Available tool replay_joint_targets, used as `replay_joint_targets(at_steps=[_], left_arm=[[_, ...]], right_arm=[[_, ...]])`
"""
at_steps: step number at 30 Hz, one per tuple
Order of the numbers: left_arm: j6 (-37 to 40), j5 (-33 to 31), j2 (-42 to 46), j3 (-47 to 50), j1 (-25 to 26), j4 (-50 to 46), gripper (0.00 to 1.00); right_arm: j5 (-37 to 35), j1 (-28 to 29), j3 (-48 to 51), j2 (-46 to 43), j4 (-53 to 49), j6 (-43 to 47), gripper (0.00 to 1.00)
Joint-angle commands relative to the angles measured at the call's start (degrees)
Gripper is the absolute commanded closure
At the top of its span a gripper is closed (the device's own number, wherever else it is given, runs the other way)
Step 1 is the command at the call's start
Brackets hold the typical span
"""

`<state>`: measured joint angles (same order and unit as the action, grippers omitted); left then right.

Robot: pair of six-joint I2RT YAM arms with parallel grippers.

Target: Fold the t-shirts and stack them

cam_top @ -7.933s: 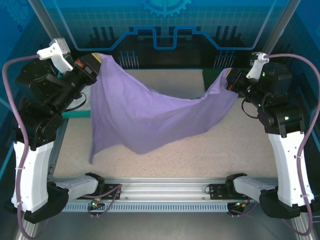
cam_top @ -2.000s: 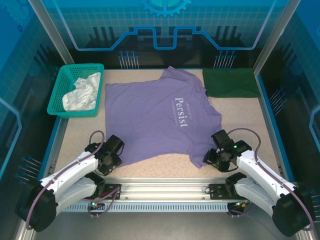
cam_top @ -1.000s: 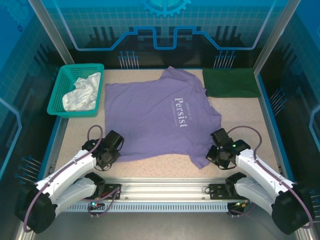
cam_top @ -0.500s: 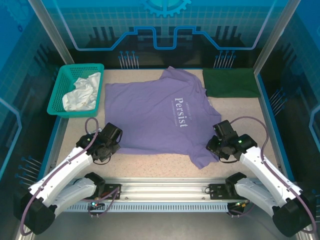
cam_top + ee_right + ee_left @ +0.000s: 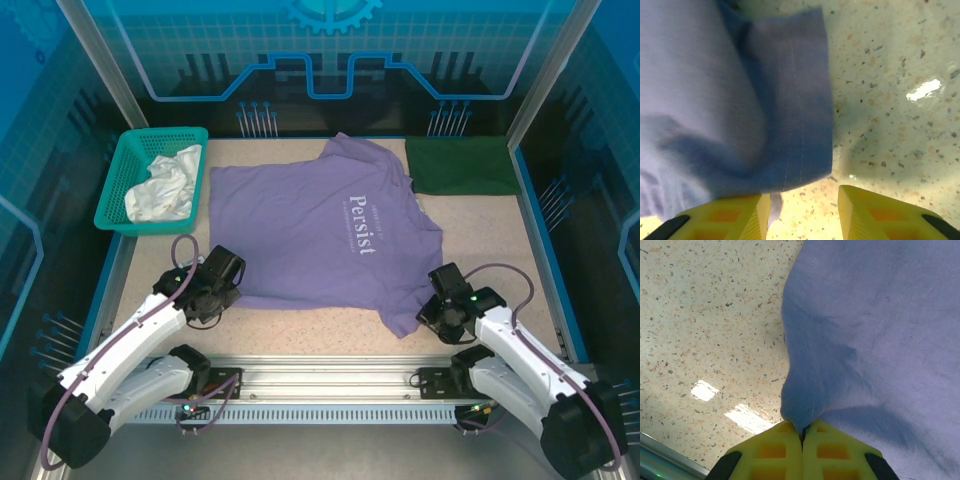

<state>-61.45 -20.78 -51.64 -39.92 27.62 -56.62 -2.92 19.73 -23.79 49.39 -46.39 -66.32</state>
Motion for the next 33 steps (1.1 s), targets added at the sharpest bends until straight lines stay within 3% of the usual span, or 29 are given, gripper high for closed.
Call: replay_joint_targets(at_steps=[1, 3, 12, 21, 25, 28, 33], left_arm=[[1.31, -0.64, 0.69, 0.9, 0.28, -0.44, 1.0], [1.36, -0.76, 1.27, 1.0, 0.31, -0.69, 1.0], [1.88, -1.13, 1.54, 1.21, 0.31, -0.25, 1.0], [3.3, -1.47, 1.54, 0.8, 0.33, -0.34, 1.0], [3.77, -1.24, 1.18, 0.83, 0.32, 0.19, 1.0], [4.09, -1.08, 0.84, 0.81, 0.28, 0.43, 1.0], [4.43, -0.76, 0.58, 0.85, 0.33, 0.65, 1.0]], right_arm=[[1.76, -1.1, 1.88, 1.31, 5.11, -2.17, 0.59], [0.88, -1.27, 1.61, 2.72, 6.41, -1.63, 0.62], [0.54, -3.77, -1.05, 10.74, 10.68, 3.34, 0.98], [-0.71, 0.55, -3.46, 6.83, 8.22, 5.48, 1.0], [-2.45, 7.73, -5.79, 5.72, 5.1, 4.92, 0.74], [-6.36, 14.52, -7.64, 5.74, 0.2, 2.43, 0.6], [-12.72, 24.5, -9.12, 4.62, -5.48, -2.27, 0.55]])
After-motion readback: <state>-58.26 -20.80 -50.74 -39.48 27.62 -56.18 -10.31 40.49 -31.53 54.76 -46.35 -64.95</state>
